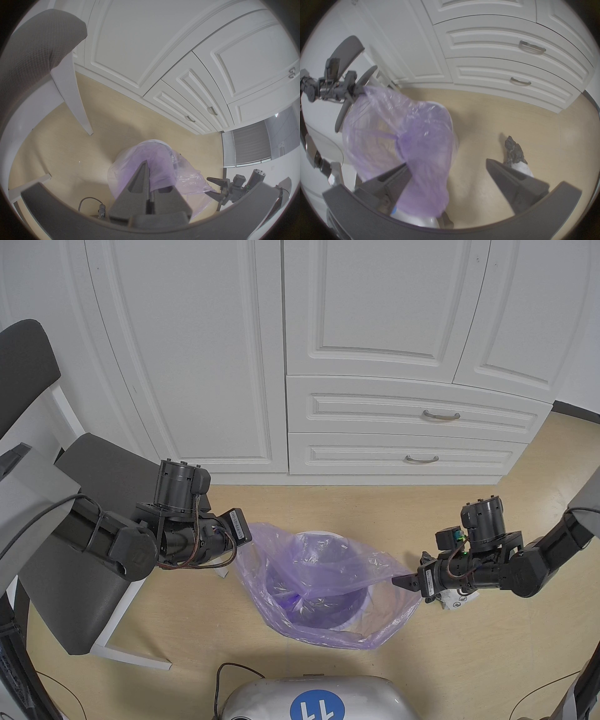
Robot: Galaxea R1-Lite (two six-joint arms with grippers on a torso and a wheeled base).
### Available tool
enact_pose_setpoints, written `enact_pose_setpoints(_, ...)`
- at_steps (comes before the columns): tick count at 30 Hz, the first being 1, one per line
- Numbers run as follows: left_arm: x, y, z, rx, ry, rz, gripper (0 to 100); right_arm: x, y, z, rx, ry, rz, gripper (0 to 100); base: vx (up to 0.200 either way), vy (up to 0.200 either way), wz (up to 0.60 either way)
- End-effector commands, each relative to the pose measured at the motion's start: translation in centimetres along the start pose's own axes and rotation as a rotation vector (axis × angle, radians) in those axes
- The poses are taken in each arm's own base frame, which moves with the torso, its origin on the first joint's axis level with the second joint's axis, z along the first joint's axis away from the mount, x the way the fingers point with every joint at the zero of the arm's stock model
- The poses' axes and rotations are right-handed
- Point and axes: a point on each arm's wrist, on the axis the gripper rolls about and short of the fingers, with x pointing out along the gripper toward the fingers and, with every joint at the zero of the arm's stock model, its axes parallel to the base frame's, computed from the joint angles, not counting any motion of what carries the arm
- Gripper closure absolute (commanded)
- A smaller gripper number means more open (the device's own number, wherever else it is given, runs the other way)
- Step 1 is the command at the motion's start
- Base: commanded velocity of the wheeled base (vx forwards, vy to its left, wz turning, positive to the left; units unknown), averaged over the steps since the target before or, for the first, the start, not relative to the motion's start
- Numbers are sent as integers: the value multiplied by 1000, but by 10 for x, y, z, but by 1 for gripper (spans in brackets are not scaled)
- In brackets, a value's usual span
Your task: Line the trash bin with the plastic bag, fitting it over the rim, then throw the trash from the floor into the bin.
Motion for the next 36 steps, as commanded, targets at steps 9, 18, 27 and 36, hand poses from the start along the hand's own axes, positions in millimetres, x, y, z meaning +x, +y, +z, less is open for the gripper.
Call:
enact_pose_setpoints(9, -17, -7, 7, 6, -35, -26, 100, 30, 12, -17, 69, -10, 4, 100, 0, 0, 0)
enact_pose_setpoints(18, -7, 2, 19, -22, -74, -13, 100, 36, -2, 11, 199, -115, -80, 100, 0, 0, 0)
enact_pose_setpoints(27, 11, 11, 16, -42, -101, 45, 100, 54, -26, 12, 249, -114, -134, 100, 0, 0, 0)
enact_pose_setpoints(36, -16, 13, 5, 93, -3, 97, 100, -10, -13, 5, 75, 99, -58, 100, 0, 0, 0)
